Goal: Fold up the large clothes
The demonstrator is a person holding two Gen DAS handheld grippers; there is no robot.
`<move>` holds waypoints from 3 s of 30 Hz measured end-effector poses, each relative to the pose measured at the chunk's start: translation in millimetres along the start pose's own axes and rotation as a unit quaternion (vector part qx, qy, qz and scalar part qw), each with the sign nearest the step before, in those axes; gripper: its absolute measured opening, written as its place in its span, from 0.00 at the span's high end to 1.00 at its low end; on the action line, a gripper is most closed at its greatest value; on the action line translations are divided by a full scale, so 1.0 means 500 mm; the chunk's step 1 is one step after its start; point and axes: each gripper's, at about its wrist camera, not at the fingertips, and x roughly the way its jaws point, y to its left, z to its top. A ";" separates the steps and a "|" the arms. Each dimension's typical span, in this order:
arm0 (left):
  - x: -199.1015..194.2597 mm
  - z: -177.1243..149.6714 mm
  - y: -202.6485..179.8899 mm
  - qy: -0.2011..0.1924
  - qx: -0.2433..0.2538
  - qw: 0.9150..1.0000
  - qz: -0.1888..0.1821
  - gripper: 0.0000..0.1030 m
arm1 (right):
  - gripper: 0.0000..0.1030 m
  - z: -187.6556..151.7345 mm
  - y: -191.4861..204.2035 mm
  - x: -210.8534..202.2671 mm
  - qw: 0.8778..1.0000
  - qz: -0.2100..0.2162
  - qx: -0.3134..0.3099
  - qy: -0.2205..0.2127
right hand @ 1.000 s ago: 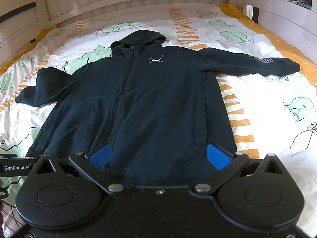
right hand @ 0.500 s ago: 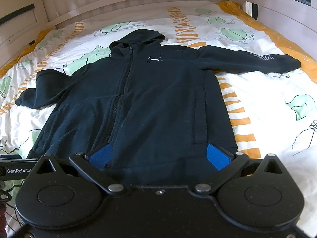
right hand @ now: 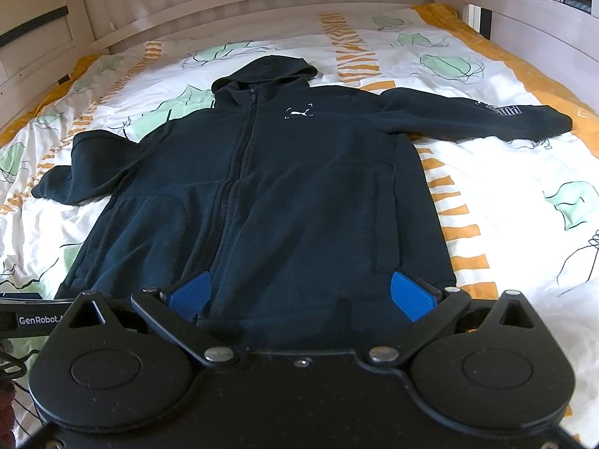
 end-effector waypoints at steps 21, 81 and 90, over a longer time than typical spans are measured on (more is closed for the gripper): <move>0.020 0.009 0.017 0.011 -0.016 1.000 0.006 0.14 | 0.01 0.010 0.010 0.019 1.000 0.008 0.000 0.006; 0.384 0.353 0.600 -0.138 -0.291 0.946 -0.046 0.90 | 0.01 0.170 0.210 0.317 0.989 0.125 -0.070 0.045; 0.223 0.332 0.574 -0.241 -0.277 0.930 -0.018 0.91 | 0.01 0.202 0.243 0.360 0.989 0.112 -0.089 0.025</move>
